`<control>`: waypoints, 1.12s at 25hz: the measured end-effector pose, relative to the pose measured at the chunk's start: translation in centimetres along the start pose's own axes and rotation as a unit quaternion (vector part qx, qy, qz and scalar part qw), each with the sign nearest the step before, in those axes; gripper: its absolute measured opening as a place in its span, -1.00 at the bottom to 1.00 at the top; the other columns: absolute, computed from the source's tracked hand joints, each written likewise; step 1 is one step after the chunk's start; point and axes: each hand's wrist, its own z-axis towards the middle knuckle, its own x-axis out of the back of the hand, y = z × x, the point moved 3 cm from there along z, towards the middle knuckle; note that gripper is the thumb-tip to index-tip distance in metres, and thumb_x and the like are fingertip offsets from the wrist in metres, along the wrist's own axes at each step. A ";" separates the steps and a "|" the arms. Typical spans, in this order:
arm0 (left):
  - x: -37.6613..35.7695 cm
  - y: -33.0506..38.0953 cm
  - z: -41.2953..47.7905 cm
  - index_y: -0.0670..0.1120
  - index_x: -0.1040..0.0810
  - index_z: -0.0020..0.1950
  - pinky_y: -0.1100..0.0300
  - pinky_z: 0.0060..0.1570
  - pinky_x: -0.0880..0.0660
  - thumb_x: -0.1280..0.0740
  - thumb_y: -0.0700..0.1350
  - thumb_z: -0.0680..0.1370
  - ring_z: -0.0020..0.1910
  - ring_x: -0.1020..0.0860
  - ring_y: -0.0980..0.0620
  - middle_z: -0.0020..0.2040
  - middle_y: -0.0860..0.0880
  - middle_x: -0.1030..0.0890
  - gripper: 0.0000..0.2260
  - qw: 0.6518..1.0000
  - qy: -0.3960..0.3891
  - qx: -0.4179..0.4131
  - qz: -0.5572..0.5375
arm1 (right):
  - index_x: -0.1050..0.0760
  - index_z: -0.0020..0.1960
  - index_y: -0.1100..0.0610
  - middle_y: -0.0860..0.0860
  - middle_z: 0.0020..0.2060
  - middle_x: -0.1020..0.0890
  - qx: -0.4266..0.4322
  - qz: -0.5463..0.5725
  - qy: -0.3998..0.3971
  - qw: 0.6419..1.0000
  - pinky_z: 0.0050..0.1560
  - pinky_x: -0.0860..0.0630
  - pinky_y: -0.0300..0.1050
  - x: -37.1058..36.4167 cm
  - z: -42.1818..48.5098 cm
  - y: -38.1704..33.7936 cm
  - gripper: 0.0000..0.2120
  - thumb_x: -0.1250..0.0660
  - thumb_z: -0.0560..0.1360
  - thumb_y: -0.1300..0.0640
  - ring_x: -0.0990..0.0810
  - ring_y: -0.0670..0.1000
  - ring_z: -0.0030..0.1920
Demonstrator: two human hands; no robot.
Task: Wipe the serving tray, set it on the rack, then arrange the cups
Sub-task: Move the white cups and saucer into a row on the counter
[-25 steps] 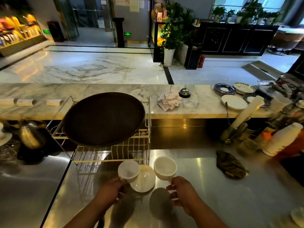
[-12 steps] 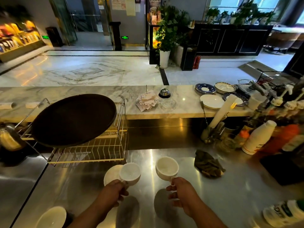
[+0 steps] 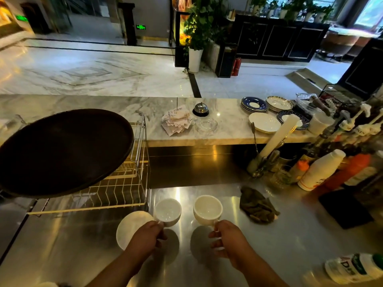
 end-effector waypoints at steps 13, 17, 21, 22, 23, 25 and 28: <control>-3.3 3.7 6.4 0.00 -0.57 0.10 0.09 -0.20 -0.49 -0.13 0.02 0.72 -0.06 -0.62 -0.11 0.02 -0.11 -0.68 -0.76 0.998 0.053 0.011 -0.031 | -0.56 -0.03 0.18 0.13 -0.28 -0.64 0.003 0.029 -0.030 0.999 -0.45 -0.51 -0.12 -0.3 8.7 -3.4 -0.74 -0.16 0.62 0.08 -0.60 0.08 -0.38; -3.9 4.8 9.3 0.01 -0.56 0.13 0.10 -0.22 -0.50 -0.12 0.05 0.72 -0.06 -0.63 -0.13 0.01 -0.11 -0.67 -0.76 0.995 0.070 0.027 -0.069 | -0.60 0.00 0.10 0.16 -0.29 -0.68 -0.005 0.022 -0.020 1.000 -0.44 -0.58 -0.12 -1.4 12.1 -4.5 -0.72 -0.18 0.62 -0.02 -0.63 0.10 -0.38; -3.9 5.9 12.7 0.01 -0.57 0.11 0.10 -0.24 -0.50 -0.13 0.07 0.71 -0.13 -0.62 -0.12 -0.03 -0.11 -0.67 -0.74 0.991 0.102 0.023 -0.086 | -0.62 0.00 0.04 0.16 -0.29 -0.74 -0.019 0.020 -0.017 0.999 -0.46 -0.60 -0.13 -3.4 14.9 -6.0 -0.68 -0.19 0.62 -0.13 -0.70 0.11 -0.37; -3.8 6.0 13.5 0.01 -0.57 0.11 0.07 -0.21 -0.51 -0.12 0.07 0.71 -0.13 -0.62 -0.13 -0.03 -0.11 -0.67 -0.74 0.990 0.108 0.022 -0.090 | -0.62 0.00 0.04 0.15 -0.29 -0.74 -0.017 0.020 -0.018 1.000 -0.45 -0.60 -0.12 -3.9 15.5 -6.5 -0.68 -0.19 0.61 -0.13 -0.70 0.11 -0.37; -3.8 6.1 14.4 0.01 -0.57 0.11 0.04 -0.17 -0.52 -0.12 0.07 0.71 -0.13 -0.63 -0.13 -0.03 -0.11 -0.67 -0.73 0.989 0.113 0.022 -0.091 | -0.62 0.01 0.02 0.15 -0.28 -0.74 -0.012 0.018 -0.021 1.000 -0.43 -0.61 -0.11 -4.4 16.2 -6.9 -0.69 -0.19 0.61 -0.13 -0.70 0.12 -0.34; -3.8 6.1 16.0 -0.01 -0.57 0.08 0.02 -0.14 -0.50 -0.10 0.05 0.72 -0.13 -0.63 -0.13 -0.05 -0.12 -0.67 -0.72 0.989 0.119 0.016 -0.091 | -0.61 -0.02 -0.02 0.10 -0.31 -0.74 0.001 0.019 -0.026 0.999 -0.42 -0.63 -0.09 -5.5 17.3 -7.7 -0.75 -0.21 0.61 -0.10 -0.71 0.11 -0.33; -3.6 6.2 18.3 -0.09 -0.57 0.06 -0.01 -0.15 -0.51 -0.10 0.03 0.71 -0.09 -0.63 -0.19 -0.04 -0.19 -0.65 -0.70 0.988 0.123 0.014 -0.088 | -0.61 -0.05 0.03 0.09 -0.35 -0.72 0.016 0.011 -0.034 0.999 -0.39 -0.70 0.05 -6.9 19.2 -8.8 -0.75 -0.21 0.63 -0.03 -0.71 0.10 -0.39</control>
